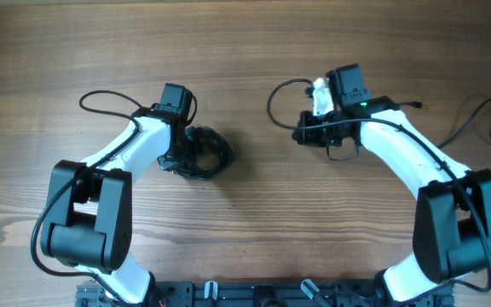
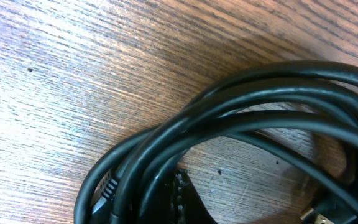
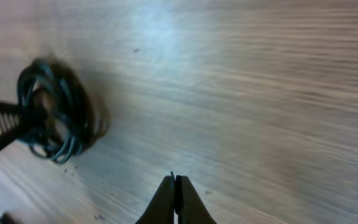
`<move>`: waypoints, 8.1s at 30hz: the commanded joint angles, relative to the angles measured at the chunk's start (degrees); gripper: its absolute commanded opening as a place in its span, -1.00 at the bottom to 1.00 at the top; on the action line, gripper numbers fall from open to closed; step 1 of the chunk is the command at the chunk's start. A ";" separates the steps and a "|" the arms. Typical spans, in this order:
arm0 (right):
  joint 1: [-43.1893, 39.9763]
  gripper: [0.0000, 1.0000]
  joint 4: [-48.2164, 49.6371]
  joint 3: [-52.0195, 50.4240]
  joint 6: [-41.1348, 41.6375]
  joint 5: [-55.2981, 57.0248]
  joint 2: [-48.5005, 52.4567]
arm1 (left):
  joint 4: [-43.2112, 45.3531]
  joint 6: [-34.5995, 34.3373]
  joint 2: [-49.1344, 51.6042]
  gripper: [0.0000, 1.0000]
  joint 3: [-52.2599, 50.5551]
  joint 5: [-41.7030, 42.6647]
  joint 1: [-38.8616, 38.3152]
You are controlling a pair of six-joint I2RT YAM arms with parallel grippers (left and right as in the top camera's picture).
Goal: Untangle cables
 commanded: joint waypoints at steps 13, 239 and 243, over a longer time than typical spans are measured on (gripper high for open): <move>20.00 -0.28 16.31 0.46 5.84 5.22 8.52 | -0.04 -0.57 4.22 -0.84 -3.37 -5.05 1.22; 26.45 -0.38 49.88 -0.33 53.66 29.40 18.84 | -2.05 37.03 -5.22 -0.89 5.40 32.65 10.23; 26.32 -0.58 48.98 -0.33 49.31 30.91 18.84 | -2.08 37.03 -5.22 -0.89 5.40 32.65 10.23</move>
